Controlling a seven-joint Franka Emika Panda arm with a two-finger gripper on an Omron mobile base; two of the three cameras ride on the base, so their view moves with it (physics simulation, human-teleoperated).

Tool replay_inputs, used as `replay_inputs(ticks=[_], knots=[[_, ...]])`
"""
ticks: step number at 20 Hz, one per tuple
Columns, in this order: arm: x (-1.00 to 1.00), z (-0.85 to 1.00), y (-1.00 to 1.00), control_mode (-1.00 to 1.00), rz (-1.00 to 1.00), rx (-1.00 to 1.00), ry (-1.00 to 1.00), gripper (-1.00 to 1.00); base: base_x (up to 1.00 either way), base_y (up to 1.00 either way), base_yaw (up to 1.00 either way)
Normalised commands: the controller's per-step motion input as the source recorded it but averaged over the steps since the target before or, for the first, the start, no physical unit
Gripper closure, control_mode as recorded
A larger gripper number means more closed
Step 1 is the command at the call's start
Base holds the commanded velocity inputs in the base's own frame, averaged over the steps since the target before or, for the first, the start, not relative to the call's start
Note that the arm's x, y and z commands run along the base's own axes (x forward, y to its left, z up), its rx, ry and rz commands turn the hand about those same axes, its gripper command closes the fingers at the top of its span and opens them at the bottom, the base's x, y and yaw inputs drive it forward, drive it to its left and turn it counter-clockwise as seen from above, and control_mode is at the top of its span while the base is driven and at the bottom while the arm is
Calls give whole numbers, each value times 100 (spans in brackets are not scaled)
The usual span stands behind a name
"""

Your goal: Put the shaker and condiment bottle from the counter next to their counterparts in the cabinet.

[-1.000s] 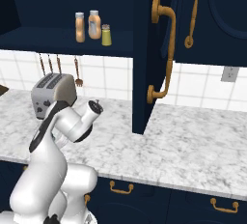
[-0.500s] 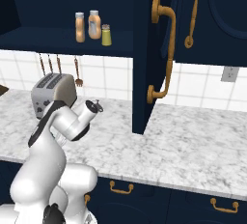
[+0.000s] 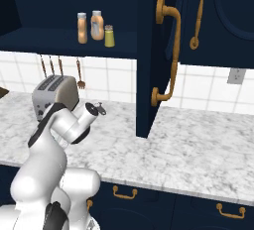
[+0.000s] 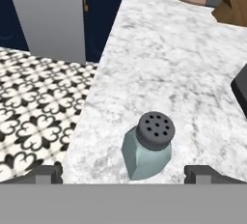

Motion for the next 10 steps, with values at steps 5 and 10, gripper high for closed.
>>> replay_inputs(ticks=[5, 10], knots=[[0, -22, 5, -100, 0, 0, -1, -100, 0, 0, 0], [0, -26, 8, -100, 0, 0, -2, -100, 0, 0, 0]])
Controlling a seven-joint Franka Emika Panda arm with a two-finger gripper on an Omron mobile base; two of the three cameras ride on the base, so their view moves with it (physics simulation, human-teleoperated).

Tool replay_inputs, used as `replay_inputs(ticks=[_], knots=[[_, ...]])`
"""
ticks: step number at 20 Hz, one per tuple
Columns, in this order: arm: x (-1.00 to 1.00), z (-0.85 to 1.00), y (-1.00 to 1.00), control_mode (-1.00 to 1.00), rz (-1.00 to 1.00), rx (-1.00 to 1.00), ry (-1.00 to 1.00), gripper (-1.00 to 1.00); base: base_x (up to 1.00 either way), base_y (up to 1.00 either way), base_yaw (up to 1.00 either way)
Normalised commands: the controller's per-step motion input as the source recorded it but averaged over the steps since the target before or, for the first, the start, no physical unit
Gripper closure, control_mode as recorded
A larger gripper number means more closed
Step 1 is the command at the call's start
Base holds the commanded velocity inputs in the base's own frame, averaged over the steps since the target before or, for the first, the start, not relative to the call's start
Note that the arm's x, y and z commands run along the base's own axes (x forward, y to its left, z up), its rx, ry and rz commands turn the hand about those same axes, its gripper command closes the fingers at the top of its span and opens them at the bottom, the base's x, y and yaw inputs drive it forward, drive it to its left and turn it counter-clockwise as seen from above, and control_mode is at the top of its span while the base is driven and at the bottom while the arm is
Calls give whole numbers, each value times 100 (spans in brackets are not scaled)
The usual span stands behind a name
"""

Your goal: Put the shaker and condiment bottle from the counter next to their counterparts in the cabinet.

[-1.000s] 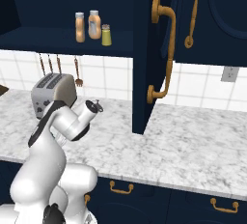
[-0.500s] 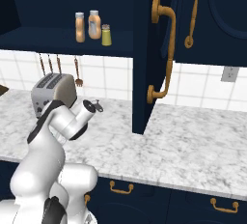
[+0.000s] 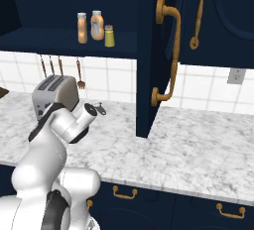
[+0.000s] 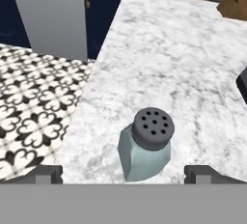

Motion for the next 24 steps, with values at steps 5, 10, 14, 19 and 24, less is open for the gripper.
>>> replay_inputs(ticks=[5, 10, 14, 19, 24], knots=[[0, -23, 6, -100, 0, 0, -2, -100, 0, 0, 0], [0, -20, 5, -100, 0, 0, -3, -100, 0, 0, 0], [0, -21, 7, -100, 0, 0, -3, -100, 0, 0, 0], [0, -22, 11, -100, 0, 0, -2, -100, 0, 0, 0], [0, -20, 9, -100, 0, 0, 0, -100, 0, 0, 0]])
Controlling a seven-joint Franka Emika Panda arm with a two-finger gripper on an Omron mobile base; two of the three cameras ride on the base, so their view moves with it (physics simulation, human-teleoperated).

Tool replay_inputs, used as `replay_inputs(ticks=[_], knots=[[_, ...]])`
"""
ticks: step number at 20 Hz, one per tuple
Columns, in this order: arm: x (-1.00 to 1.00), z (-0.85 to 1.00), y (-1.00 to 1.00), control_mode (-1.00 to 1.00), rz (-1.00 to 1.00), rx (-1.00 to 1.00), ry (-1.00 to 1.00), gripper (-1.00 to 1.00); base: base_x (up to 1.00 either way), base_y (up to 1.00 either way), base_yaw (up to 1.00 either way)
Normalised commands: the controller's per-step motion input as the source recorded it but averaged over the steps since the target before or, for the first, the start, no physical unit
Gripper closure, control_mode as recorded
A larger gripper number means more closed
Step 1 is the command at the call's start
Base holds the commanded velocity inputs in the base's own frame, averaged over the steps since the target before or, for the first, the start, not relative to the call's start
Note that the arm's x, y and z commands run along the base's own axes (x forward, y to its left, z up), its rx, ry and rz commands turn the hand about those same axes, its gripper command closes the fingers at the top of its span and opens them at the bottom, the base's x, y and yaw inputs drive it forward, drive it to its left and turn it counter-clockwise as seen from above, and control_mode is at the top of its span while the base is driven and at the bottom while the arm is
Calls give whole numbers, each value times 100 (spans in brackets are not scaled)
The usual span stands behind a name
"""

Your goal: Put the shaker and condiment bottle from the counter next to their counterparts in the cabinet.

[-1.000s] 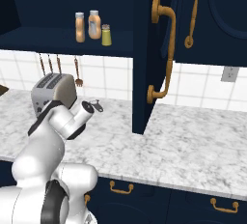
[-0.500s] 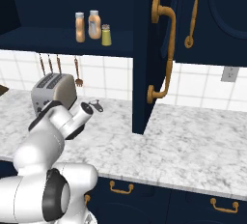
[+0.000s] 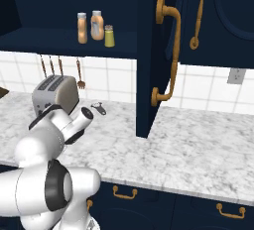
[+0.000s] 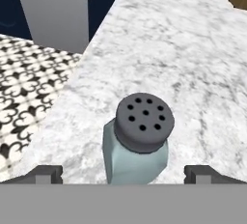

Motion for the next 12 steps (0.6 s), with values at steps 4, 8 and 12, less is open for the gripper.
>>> replay_inputs(ticks=[4, 8, 12], knots=[[0, -22, 8, -100, 0, 0, 0, -100, 0, 0, 0], [0, -19, 6, -100, 0, 0, 0, -100, 0, 0, 0], [0, -16, 2, -100, 0, 0, 0, -100, 0, 0, 0]])
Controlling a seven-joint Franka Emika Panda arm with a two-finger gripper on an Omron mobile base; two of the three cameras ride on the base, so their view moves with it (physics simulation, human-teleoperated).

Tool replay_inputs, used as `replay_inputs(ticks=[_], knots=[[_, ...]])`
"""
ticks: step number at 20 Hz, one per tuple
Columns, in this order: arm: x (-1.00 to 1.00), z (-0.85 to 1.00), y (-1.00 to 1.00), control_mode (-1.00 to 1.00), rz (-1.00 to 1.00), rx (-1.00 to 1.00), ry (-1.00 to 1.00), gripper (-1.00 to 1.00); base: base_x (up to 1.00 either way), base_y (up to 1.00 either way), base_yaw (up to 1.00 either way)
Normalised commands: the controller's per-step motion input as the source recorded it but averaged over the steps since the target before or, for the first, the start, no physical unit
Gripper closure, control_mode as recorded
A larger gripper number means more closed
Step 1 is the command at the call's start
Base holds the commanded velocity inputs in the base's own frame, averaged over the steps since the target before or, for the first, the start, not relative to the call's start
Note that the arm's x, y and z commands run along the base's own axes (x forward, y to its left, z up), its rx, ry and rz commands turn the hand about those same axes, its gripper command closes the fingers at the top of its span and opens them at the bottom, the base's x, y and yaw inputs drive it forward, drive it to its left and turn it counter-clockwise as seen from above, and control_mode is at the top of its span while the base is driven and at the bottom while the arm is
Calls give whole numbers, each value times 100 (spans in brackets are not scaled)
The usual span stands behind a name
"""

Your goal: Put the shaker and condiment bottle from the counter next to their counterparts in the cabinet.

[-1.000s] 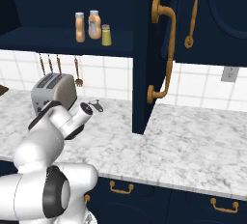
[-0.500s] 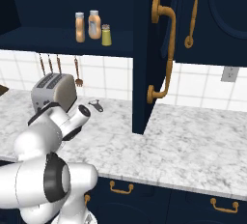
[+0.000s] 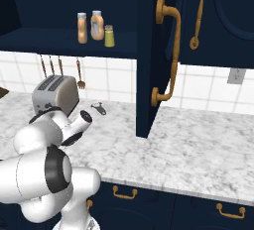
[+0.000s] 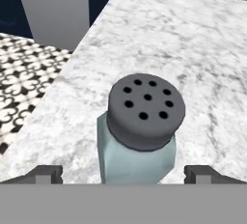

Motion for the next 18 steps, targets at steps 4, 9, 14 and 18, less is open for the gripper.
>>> replay_inputs(ticks=[4, 9, 14, 18], knots=[[0, -10, 2, -100, 0, 0, 0, -100, 0, 0, 0], [1, -1, 8, -100, 0, 3, 0, -100, 0, 0, 0], [0, -1, 10, -100, 0, 4, 0, -100, 0, 0, 0], [5, -7, 8, -100, 0, 1, 6, 100, 0, 0, 0]])
